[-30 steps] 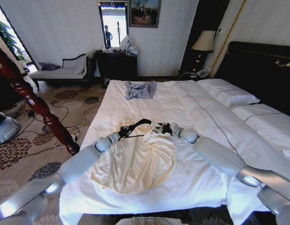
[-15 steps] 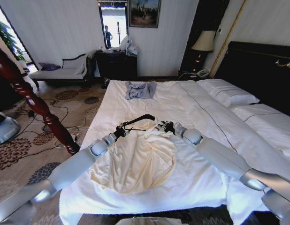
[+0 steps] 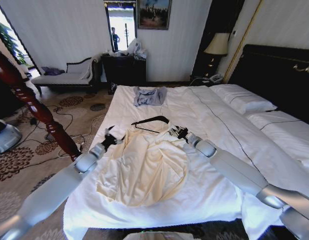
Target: Pick up the clothes from the bed and hang them on the clothes hanger.
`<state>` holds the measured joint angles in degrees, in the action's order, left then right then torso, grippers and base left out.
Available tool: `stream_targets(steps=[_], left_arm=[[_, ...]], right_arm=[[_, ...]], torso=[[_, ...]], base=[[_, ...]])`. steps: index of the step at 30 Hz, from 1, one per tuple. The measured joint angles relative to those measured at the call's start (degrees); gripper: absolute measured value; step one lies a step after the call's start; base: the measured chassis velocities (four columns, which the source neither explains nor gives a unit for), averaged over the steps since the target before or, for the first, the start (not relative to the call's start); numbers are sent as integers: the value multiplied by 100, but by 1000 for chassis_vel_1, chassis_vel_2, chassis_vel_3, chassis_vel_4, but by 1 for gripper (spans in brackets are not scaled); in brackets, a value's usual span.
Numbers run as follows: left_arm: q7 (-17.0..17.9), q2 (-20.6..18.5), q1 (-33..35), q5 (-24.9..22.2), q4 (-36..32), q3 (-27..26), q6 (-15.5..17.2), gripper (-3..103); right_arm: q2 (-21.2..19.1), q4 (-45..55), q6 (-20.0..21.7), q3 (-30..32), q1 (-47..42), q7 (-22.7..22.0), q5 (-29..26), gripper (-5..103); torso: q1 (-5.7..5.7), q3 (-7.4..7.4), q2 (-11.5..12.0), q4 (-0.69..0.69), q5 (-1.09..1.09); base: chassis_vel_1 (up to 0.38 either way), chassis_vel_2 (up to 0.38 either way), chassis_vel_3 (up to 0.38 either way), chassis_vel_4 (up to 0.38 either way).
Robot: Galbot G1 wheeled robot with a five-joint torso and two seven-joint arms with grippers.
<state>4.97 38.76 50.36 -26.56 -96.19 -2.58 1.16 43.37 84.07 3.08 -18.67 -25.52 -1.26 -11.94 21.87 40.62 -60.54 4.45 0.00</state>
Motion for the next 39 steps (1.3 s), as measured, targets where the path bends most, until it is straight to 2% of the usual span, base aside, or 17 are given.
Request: stream_targets(steps=[4,5,7,10,13,16,17,19,21,22,24,26,29,31,32,33,39], left_arm=[[320,34,118,-932,-87,-60,589,100],[320,34,118,-932,-87,-60,589,100],[369,121,-36,-1257,14,4,722,100],[319,378,-506,-1908,509,196,812,100],[162,460,-646,-2037,738,224,783,100],[-415,551,-915,-2159,1170,274,506,100],[-415,551,-915,-2159,1170,274,506,100],[-758,627,-1067,-2098,1455,353,332,100],[-867,673,-1149,-2023,1599,400,251,100],[-1098,817,-1351,-1881,1984,521,77,100],[-1303,1084,-1661,-1855,2546,715,-55,100],[-1361,1174,-1752,-1871,2705,768,-83,100],[-1512,1640,-2153,-2093,3361,948,-121,100],[-1539,1760,-2259,-2159,3520,981,-122,100],[-1634,2187,-2670,-2322,4103,1108,-112,102],[-1636,2278,-2772,-2354,4256,1138,-82,100],[-1589,2633,-3121,-2350,4958,1223,2,98]], right_arm=[[6,41,-400,58,-121,-104,427,19],[6,41,-400,58,-121,-104,427,19],[17,57,-566,85,-146,-140,555,19],[52,86,-770,113,-156,-169,716,19],[96,83,-809,110,-143,-169,719,19],[194,73,-856,44,-92,-148,715,19],[194,73,-856,44,-92,-148,715,19],[214,79,-861,18,-86,-143,710,19],[214,82,-862,15,-86,-143,705,19],[209,87,-862,15,-86,-143,698,19],[193,92,-863,24,-86,-144,682,19],[193,95,-863,28,-84,-145,679,19],[176,130,-859,52,-78,-145,642,19],[173,143,-854,55,-79,-147,633,19],[158,179,-833,65,-90,-150,611,19],[152,188,-828,68,-90,-152,603,19],[137,217,-789,71,-88,-159,567,19]], torso=[[0,0,0,-1,-1],[0,0,0,-1,-1],[0,0,0,3,0],[1,0,0,4,-1],[1,1,0,4,-1],[1,1,0,-2,1],[1,1,0,-2,1],[1,1,0,-3,-1],[1,1,0,-2,0],[0,1,0,1,1],[2,1,1,2,-1],[2,2,1,2,0],[2,2,0,2,-1],[2,1,0,2,0],[2,2,1,1,1],[3,1,1,2,1],[2,1,1,2,0]], base=[[0,0,0,0],[0,0,0,0],[0,0,0,0],[0,0,0,0],[0,0,0,0],[0,0,0,0],[0,0,0,0],[0,0,0,0],[0,0,0,0],[0,0,0,0],[0,0,0,0],[0,0,0,0],[0,0,0,0],[0,0,0,0],[0,0,0,0],[0,0,0,0],[0,0,0,0]])
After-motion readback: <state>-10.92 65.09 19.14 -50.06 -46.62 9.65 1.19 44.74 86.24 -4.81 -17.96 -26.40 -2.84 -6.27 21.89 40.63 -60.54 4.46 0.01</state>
